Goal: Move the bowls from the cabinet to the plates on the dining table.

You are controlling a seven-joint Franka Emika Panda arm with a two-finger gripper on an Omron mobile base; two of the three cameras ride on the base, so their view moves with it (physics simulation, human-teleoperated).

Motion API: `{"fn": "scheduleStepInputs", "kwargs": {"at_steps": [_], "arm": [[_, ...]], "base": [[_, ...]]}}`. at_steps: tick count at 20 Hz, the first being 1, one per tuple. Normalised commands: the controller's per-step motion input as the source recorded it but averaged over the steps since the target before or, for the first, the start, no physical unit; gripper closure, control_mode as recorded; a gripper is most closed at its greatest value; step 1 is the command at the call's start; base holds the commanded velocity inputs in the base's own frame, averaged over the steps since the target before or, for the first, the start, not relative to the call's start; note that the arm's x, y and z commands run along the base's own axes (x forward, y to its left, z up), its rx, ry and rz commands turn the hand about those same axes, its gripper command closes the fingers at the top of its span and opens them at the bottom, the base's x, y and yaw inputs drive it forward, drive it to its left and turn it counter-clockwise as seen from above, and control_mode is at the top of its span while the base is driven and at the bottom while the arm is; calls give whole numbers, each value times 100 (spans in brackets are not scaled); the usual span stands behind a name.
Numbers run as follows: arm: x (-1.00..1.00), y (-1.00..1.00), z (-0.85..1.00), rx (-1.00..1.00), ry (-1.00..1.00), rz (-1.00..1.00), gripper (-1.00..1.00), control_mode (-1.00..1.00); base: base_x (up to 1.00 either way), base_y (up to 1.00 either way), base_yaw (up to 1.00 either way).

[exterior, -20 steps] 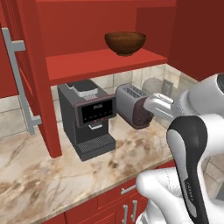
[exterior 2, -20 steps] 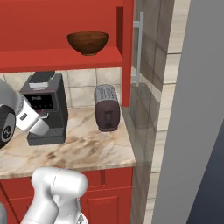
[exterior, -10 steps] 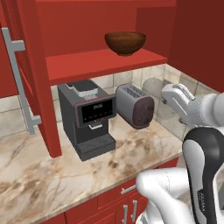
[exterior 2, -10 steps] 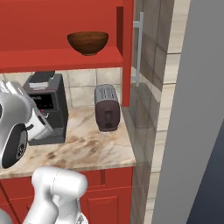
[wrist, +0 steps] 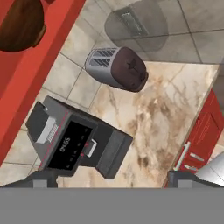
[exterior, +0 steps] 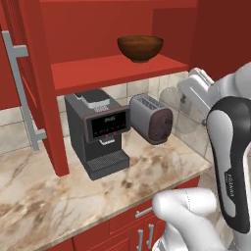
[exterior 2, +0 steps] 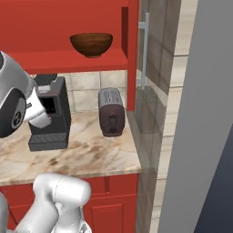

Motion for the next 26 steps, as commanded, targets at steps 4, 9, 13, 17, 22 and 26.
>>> {"fn": "scheduleStepInputs", "kwargs": {"at_steps": [4,9,13,17,22,26], "arm": [[0,-12,44,1,41,0,-100,-100],[0,-2,23,10,18,3,-100,-100],[0,-7,0,7,0,2,-100,-100],[18,-23,0,6,-11,0,-100,-100],[49,-3,0,3,-13,-1,-100,-100],[68,0,0,4,-11,-3,-100,-100]], "base": [[0,0,0],[0,0,0],[0,0,0],[0,0,0],[0,0,0],[0,0,0]]}}
